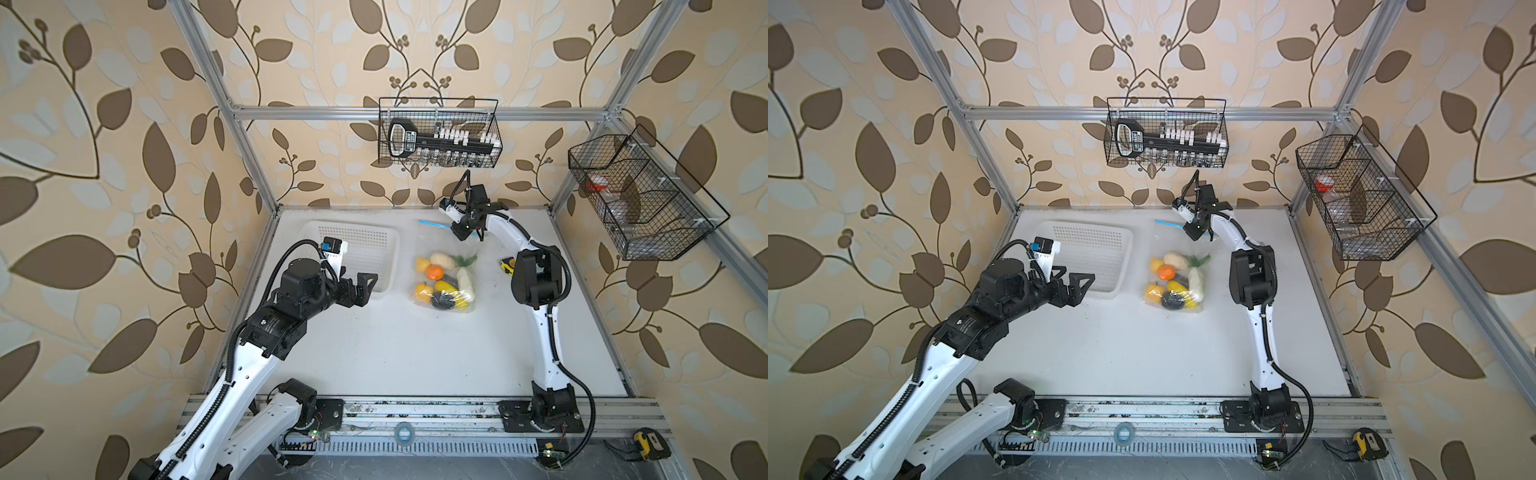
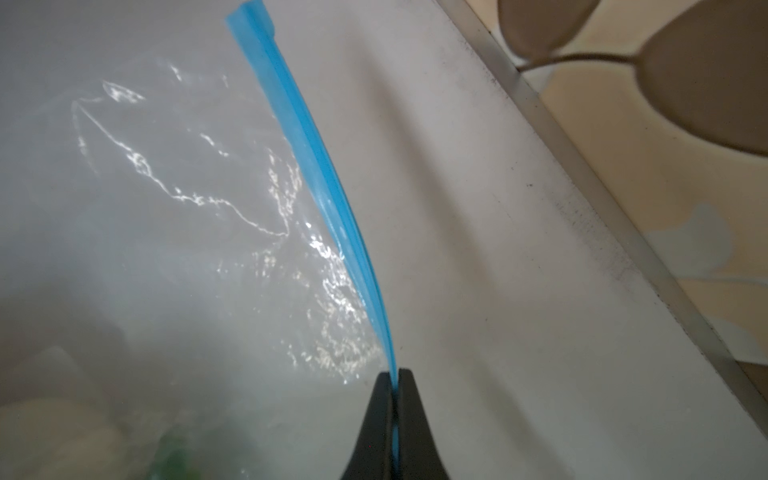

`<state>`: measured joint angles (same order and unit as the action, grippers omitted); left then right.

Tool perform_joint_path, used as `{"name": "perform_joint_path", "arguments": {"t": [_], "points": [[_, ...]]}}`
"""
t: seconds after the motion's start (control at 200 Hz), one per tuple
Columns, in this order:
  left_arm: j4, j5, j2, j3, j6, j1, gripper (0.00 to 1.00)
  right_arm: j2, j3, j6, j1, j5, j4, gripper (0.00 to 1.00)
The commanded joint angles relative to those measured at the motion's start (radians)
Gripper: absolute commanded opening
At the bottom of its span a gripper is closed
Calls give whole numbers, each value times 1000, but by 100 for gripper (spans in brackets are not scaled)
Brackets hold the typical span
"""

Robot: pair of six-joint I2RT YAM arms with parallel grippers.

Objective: Place the food in the zip-top bag and seal the zipper
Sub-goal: 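Lower the sealed bag onto the table with the right gripper while the left gripper withdraws, then open the right gripper to release the bag and lift away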

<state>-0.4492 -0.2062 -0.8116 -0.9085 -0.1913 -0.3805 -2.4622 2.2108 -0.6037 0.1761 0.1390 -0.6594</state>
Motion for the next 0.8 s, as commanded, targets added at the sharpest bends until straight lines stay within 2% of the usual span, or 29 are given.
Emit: {"name": "perform_joint_path", "arguments": {"t": [0.0, 0.17, 0.23, 0.275, 0.375, 0.45, 0.505, 0.625, 0.795], "points": [[75, -24, -7, 11, -14, -3, 99, -10, 20, -20, 2, 7, 99, 0], [94, -28, -29, 16, -17, -3, 99, -14, -23, -23, 2, 11, 191, 0], [96, -26, -31, 16, -15, -3, 99, -18, -27, -24, 1, 6, 207, 8], [97, -24, -31, 16, -12, -3, 99, -21, -27, -23, 1, 1, 216, 19], [93, -10, -27, 17, -4, -3, 99, -13, -26, -20, 2, 0, 220, 25], [83, 7, -26, 14, 5, -3, 99, 5, -31, -9, 1, 3, 232, 44], [73, 27, -22, 14, 11, -3, 99, 23, -35, 6, 1, 0, 249, 51], [55, 81, -8, 8, 18, -3, 99, 70, -42, 29, 2, 10, 253, 60], [2, 149, -20, -17, 14, -3, 99, 179, -130, 77, 3, 23, 307, 66]]}}
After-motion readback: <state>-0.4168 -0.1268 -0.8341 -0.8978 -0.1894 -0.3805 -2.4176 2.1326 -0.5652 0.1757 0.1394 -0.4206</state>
